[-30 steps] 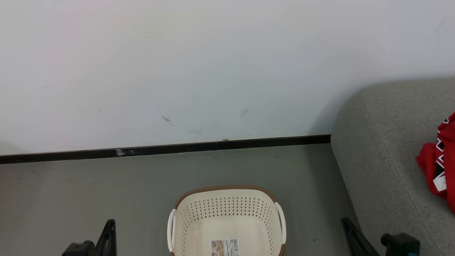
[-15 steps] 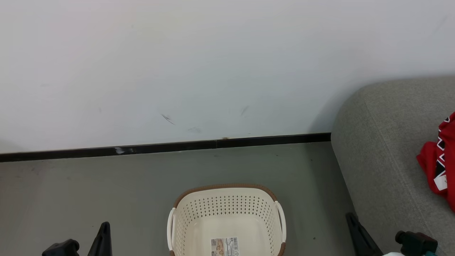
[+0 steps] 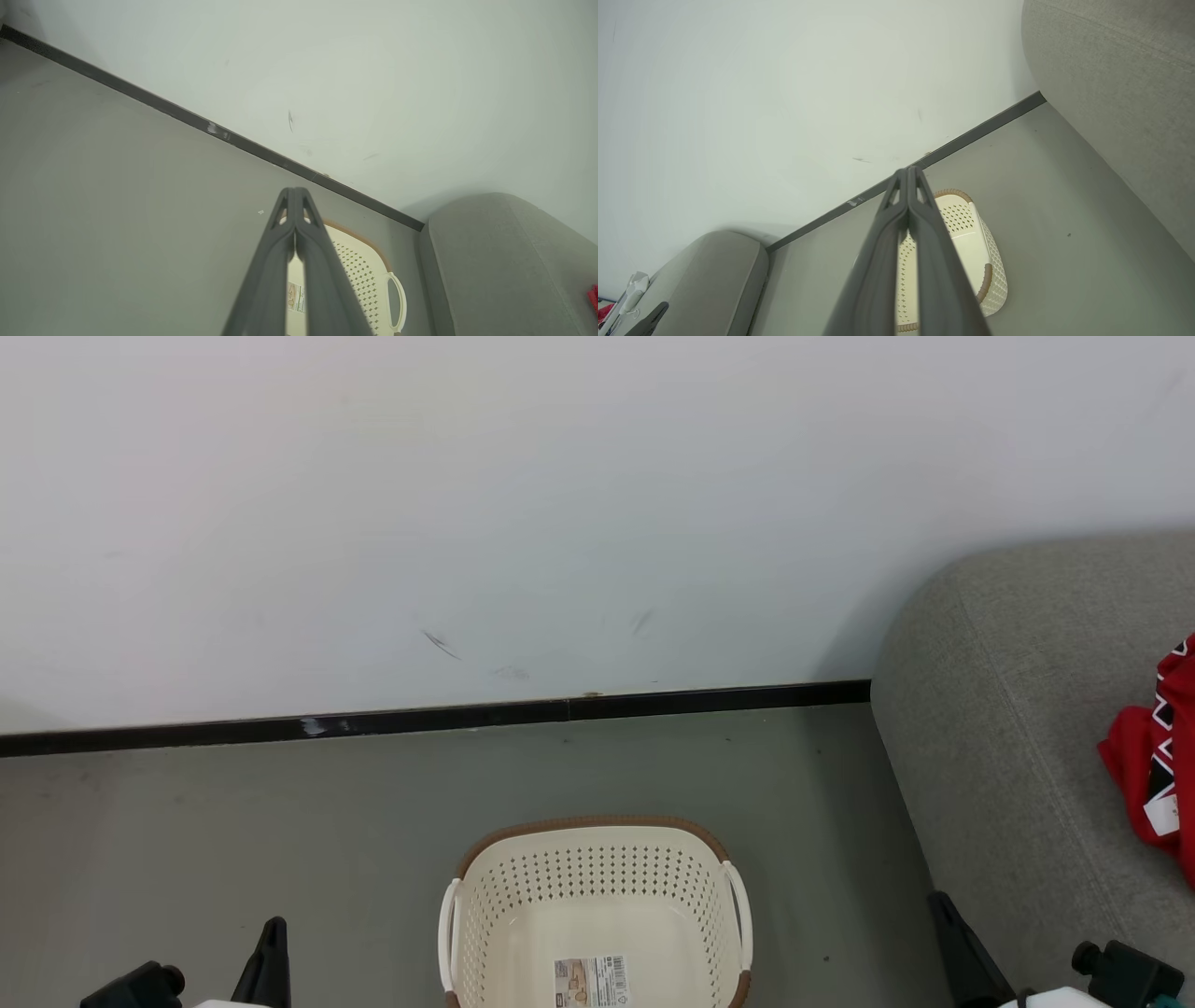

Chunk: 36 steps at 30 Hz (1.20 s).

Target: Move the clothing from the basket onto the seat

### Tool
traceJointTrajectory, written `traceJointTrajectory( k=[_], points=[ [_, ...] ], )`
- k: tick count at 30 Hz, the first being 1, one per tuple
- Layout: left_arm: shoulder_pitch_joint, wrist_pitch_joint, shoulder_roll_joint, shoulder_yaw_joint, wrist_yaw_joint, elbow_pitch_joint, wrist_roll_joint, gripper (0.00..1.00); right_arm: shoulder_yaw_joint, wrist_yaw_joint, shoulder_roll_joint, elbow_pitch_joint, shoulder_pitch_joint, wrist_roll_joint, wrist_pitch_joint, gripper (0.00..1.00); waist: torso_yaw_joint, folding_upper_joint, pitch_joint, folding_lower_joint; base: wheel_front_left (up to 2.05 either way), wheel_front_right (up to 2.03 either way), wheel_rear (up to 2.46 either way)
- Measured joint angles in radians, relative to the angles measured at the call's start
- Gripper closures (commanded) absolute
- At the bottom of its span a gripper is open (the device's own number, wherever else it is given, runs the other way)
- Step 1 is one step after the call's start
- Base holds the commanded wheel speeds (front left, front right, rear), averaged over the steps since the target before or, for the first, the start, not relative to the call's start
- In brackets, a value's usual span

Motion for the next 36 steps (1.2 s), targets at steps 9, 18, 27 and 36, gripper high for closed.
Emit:
traceJointTrajectory(
  k=[9, 18, 27, 36],
  points=[
    [-0.007, 0.034, -0.011, 0.03, -0.031, 0.0, -0.101, 1.0, -0.01, 0.0, -0.01, 0.009, -0.019, 0.143, 0.024, 1.0, 0.0, 0.0, -0.004, 0.0044, 0.0, 0.0, 0.0],
    [-0.011, 0.061, -0.026, 0.058, -0.063, 0.004, -0.207, 1.0, -0.018, 0.0, -0.022, 0.02, -0.044, 0.285, 0.053, 1.0, 0.0, 0.0, -0.001, 0.0016, 0.0, 0.0, 0.0],
    [-0.03, 0.088, -0.038, 0.087, -0.095, 0.011, -0.314, 1.0, -0.024, 0.0, -0.032, 0.04, -0.072, 0.426, 0.08, 1.0, 0.0, 0.0, 0.009, -0.0063, 0.0, 0.0, 0.0],
    [-0.045, 0.12, -0.051, 0.118, -0.131, 0.02, -0.43, 1.0, -0.03, 0.0, -0.039, 0.052, -0.103, 0.581, 0.107, 1.0, 0.0, 0.0, 0.02, -0.0111, 0.0, 0.0, 0.0]
  ],
)
